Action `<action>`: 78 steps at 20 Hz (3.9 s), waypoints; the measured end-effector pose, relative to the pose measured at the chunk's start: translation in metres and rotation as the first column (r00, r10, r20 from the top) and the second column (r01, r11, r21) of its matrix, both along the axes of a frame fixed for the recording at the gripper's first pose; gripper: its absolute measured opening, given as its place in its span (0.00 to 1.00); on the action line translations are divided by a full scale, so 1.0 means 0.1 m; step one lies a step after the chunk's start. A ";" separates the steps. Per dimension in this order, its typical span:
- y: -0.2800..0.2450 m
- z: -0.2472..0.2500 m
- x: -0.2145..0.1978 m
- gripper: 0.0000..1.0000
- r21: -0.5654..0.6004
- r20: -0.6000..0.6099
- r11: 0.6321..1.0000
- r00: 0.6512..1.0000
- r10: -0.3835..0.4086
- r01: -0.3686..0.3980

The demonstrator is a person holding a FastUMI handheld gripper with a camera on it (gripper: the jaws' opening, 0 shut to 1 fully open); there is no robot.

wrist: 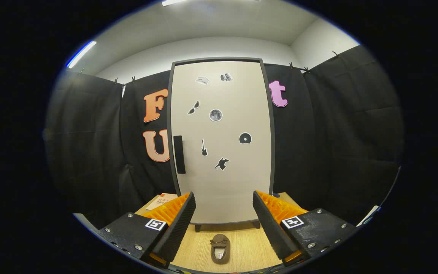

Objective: Open the shoe cabinet door, grab the shoes and put them into the shoe cabinet, then close the shoe cabinet door.

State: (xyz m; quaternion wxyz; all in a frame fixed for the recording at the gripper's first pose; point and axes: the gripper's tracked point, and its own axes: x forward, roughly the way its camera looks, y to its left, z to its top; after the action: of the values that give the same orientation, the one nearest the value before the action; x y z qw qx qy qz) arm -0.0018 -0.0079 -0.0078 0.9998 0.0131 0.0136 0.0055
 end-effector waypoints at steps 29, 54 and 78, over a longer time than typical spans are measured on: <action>0.28 0.01 0.30 0.95 -0.033 -0.001 0.998 0.999 0.049 -0.049; 1.17 0.23 1.11 0.95 -0.080 0.042 0.995 0.998 0.056 -0.052; 1.54 0.18 2.58 0.63 -0.055 0.036 0.998 0.999 0.004 -0.002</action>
State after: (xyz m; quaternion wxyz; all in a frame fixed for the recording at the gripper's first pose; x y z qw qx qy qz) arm 0.2563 0.1461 0.0100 0.9999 -0.0145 -0.0042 0.0071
